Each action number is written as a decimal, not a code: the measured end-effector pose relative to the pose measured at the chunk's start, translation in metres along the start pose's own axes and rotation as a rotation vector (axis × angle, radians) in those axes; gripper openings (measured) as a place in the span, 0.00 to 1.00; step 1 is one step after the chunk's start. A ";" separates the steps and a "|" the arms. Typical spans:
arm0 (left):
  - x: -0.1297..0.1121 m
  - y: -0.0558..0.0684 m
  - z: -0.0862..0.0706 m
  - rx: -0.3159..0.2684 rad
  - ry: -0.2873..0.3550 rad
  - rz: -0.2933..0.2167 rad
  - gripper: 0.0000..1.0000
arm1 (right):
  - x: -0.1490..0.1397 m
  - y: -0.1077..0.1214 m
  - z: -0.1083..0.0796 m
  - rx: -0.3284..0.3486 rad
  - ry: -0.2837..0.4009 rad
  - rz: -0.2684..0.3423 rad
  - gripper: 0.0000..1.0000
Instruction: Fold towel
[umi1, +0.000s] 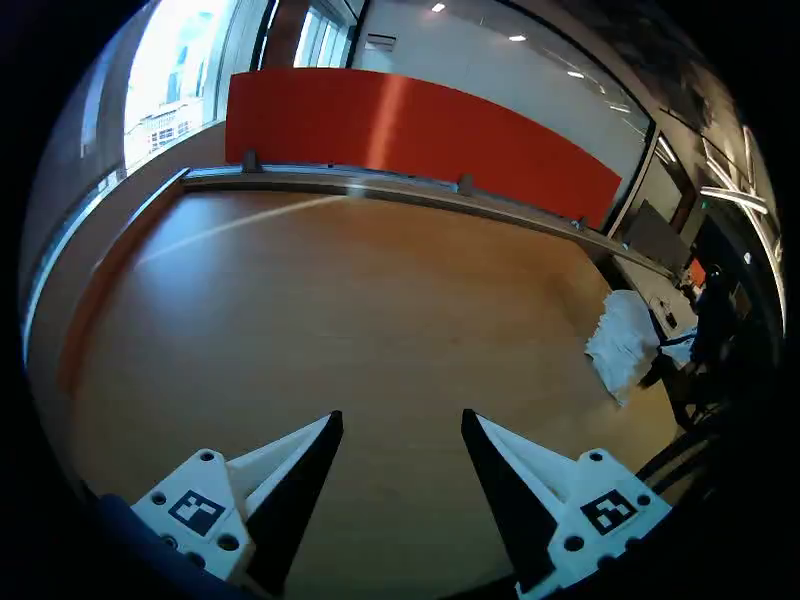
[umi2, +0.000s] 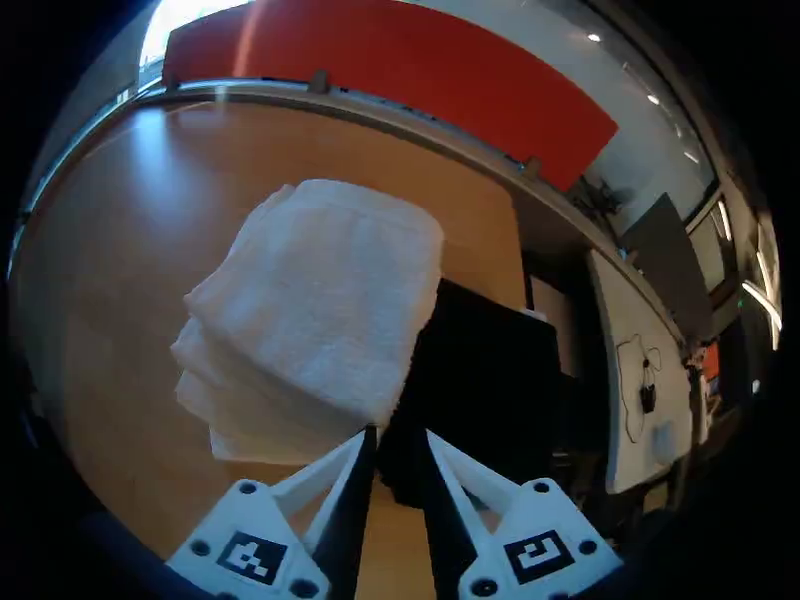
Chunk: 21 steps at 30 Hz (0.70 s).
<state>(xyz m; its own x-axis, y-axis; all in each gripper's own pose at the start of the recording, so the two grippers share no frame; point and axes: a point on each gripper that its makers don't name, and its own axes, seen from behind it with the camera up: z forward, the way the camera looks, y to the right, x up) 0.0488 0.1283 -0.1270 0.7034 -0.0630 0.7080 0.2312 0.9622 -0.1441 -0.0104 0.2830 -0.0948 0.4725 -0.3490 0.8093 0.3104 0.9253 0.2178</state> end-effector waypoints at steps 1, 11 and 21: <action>0.001 0.000 0.000 -0.001 0.001 -0.001 0.87 | 0.000 0.000 -0.001 -0.002 0.003 0.003 0.38; 0.003 -0.004 0.001 -0.007 0.012 0.000 0.88 | 0.002 -0.012 -0.015 0.001 0.032 0.024 0.72; 0.013 -0.011 0.003 -0.008 0.038 0.004 0.88 | 0.022 -0.030 -0.033 -0.014 0.120 0.080 0.89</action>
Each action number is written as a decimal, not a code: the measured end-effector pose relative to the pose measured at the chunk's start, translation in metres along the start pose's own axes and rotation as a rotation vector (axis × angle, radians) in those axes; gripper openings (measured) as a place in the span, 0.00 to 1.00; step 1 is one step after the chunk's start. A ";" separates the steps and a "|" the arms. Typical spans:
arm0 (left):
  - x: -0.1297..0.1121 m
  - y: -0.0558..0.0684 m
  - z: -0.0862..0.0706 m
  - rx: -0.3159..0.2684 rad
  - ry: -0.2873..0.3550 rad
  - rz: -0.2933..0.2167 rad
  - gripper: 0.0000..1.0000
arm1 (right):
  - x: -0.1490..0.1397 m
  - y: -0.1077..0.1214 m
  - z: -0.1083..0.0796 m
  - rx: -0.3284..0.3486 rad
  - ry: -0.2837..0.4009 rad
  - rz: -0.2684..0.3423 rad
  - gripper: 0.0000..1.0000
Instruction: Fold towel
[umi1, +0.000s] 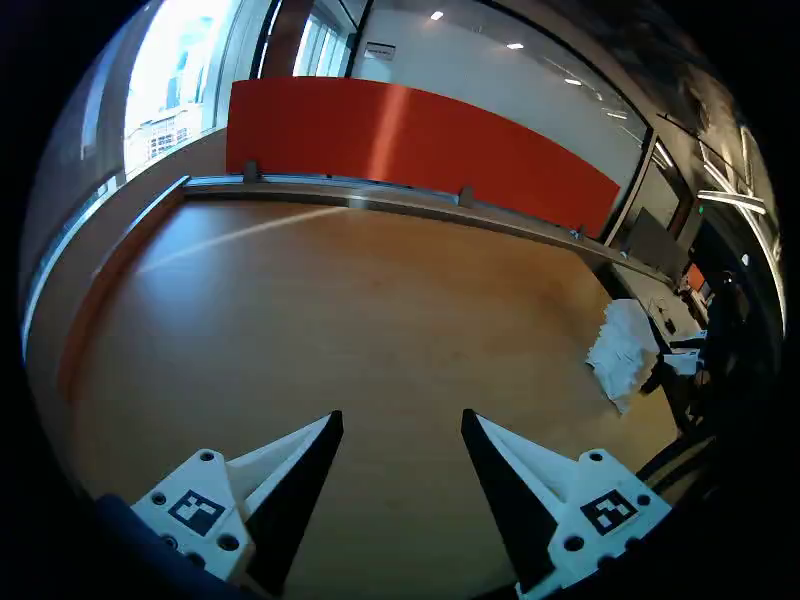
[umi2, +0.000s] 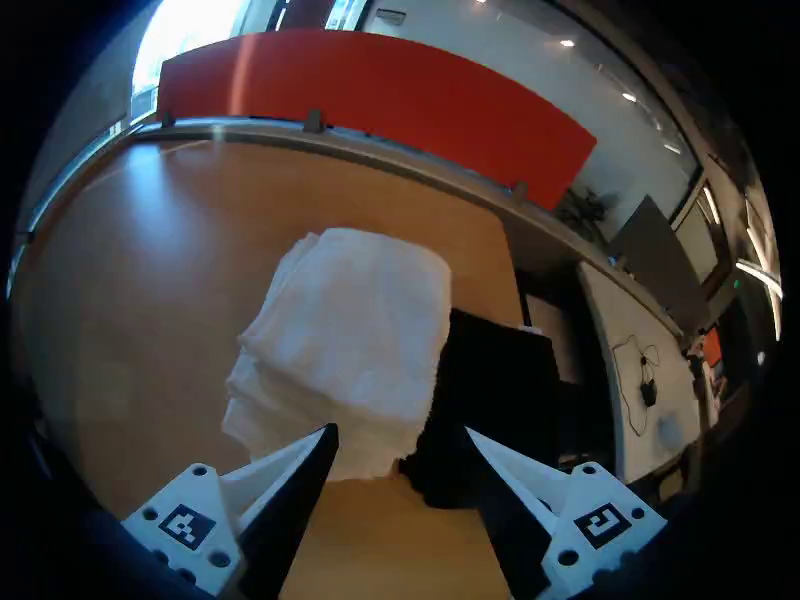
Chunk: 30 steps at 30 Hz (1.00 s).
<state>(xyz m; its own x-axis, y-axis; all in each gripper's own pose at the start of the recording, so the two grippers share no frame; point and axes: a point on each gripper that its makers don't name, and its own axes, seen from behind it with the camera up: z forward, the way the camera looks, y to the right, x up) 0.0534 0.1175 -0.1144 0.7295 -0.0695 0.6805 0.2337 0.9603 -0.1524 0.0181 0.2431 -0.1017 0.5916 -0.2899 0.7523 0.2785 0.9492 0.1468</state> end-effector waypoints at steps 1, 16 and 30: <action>0.001 -0.001 0.000 0.001 0.004 0.001 0.88 | 0.004 -0.001 -0.002 -0.003 0.014 0.009 0.90; 0.039 -0.015 0.001 0.037 0.131 0.062 0.88 | 0.061 -0.010 -0.029 -0.078 0.268 0.163 1.00; 0.087 -0.025 0.002 0.064 0.282 0.084 0.88 | 0.123 -0.022 -0.059 -0.091 0.502 0.271 1.00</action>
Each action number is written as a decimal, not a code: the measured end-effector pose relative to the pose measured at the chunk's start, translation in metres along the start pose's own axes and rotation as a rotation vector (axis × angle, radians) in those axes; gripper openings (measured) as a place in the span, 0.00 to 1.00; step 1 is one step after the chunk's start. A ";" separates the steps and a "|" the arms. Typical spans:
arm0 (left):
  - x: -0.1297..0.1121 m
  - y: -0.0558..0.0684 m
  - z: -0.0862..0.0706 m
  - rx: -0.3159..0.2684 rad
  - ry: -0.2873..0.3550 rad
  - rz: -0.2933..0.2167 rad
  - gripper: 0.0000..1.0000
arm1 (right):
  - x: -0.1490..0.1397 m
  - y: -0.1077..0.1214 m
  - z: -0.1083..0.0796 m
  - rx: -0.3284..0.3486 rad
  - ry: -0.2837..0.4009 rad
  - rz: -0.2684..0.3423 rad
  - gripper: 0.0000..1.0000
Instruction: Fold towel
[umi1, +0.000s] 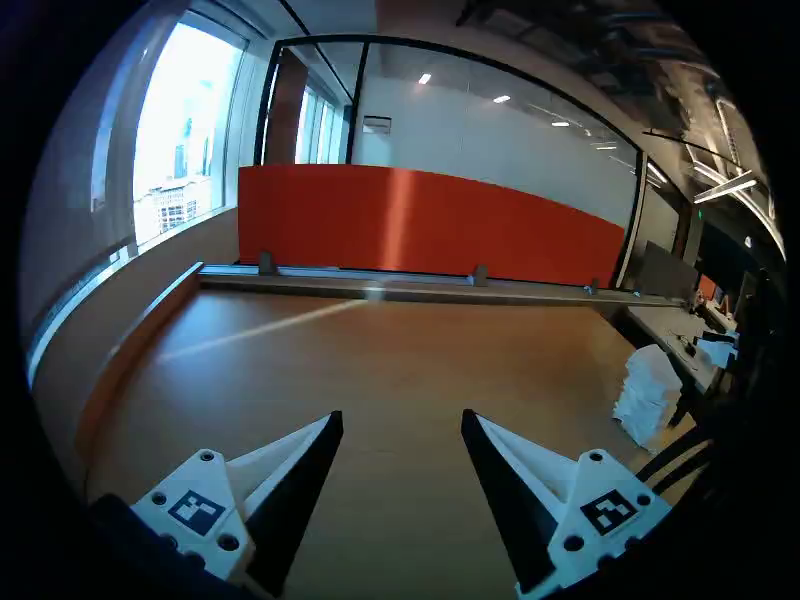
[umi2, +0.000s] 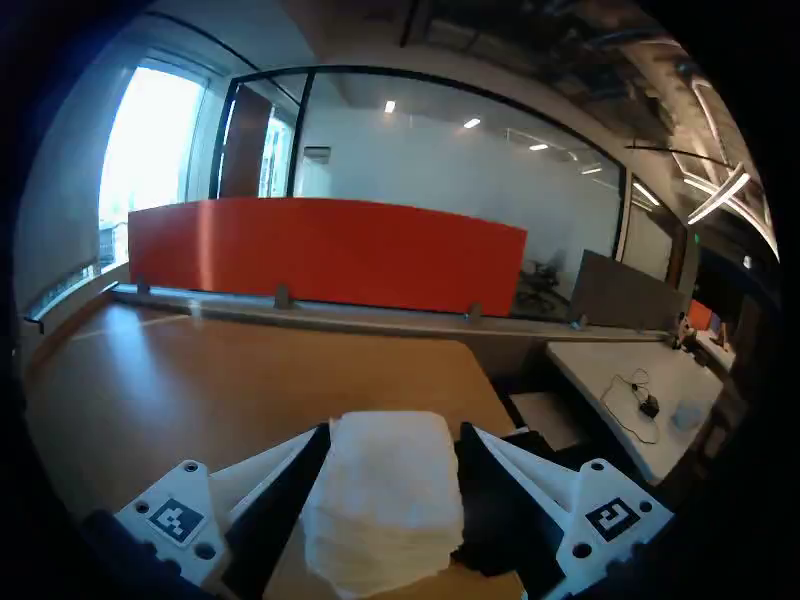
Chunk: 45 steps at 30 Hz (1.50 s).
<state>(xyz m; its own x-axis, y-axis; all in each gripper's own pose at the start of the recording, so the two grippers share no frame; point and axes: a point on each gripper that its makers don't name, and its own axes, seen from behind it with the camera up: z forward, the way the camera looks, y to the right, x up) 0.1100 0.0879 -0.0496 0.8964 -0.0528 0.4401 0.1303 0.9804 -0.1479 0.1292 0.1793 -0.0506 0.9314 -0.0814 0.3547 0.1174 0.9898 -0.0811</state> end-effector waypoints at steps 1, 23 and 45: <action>0.003 -0.001 0.001 0.002 0.009 0.000 0.88 | 0.005 -0.003 0.000 0.001 0.016 0.009 1.00; 0.065 -0.021 0.005 0.038 0.226 -0.013 0.88 | 0.083 -0.058 -0.009 0.027 0.264 0.030 1.00; 0.086 -0.032 0.011 0.038 0.284 -0.007 0.87 | 0.120 -0.158 0.001 0.104 0.294 0.033 1.00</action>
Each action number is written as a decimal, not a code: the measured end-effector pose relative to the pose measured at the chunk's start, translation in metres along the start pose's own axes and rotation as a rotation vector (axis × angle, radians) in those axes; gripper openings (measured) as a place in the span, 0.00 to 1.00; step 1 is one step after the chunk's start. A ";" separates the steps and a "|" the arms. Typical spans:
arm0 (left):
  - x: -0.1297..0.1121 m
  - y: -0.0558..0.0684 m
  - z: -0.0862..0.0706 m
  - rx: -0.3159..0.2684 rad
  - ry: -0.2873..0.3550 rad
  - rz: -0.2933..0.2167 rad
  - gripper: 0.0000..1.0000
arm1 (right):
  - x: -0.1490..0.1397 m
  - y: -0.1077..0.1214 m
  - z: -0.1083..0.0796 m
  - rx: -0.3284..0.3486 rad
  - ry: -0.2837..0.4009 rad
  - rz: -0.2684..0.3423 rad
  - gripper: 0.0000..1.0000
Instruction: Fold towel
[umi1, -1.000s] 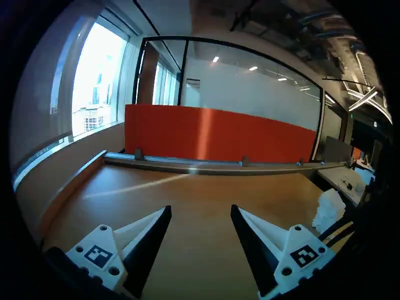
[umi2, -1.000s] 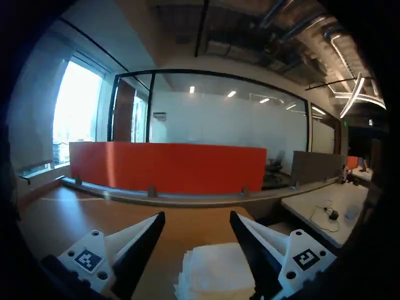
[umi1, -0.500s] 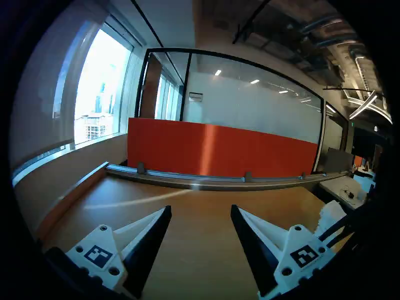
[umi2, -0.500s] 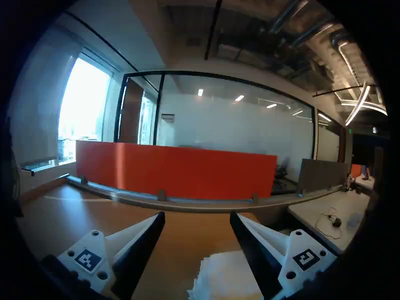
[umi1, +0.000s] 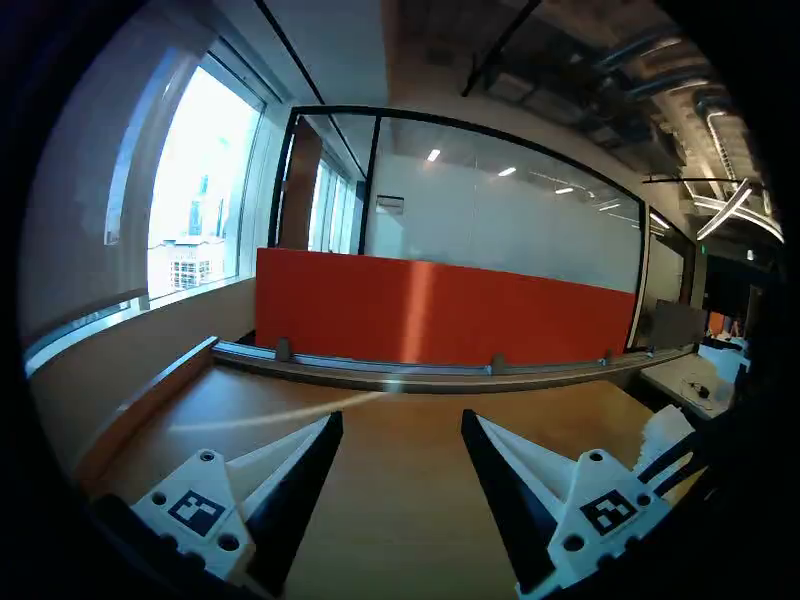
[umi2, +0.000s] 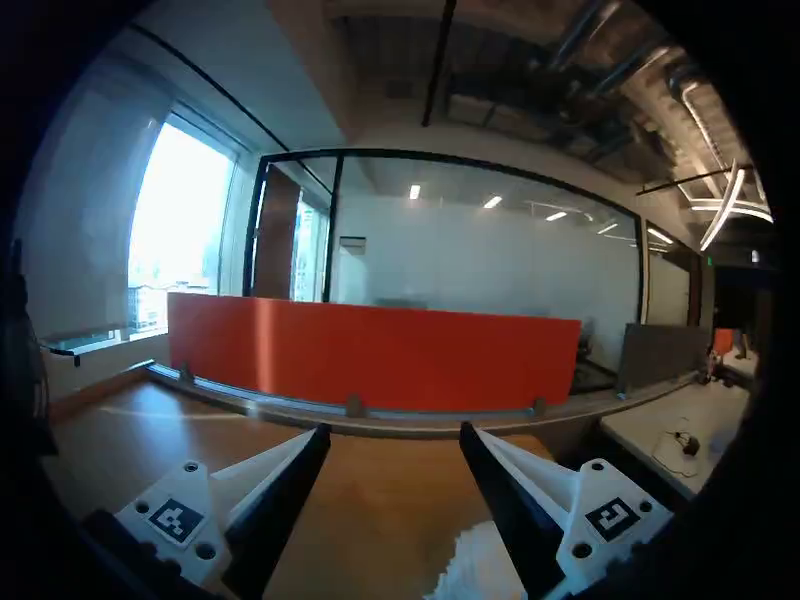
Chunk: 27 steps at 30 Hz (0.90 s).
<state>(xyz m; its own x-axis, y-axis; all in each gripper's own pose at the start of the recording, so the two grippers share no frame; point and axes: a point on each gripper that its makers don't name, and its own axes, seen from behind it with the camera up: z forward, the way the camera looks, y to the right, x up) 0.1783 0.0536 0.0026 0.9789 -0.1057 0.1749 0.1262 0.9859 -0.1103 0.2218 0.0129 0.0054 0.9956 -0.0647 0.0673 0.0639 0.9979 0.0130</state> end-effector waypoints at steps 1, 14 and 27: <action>0.000 -0.001 0.000 -0.001 0.002 -0.002 0.87 | 0.001 -0.005 0.001 0.004 0.001 0.005 1.00; 0.002 -0.006 0.006 -0.004 0.027 -0.002 0.87 | -0.006 -0.041 0.012 0.037 -0.018 0.018 1.00; -0.019 -0.024 0.014 0.040 0.033 0.120 0.87 | 0.000 -0.060 0.014 0.064 -0.040 0.014 1.00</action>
<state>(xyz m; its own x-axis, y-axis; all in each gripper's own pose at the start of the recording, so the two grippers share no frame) 0.1548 0.0335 0.0157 0.9914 0.0100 0.1304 0.0017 0.9960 -0.0898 0.2171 -0.0470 0.0184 0.9928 -0.0526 0.1078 0.0446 0.9961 0.0758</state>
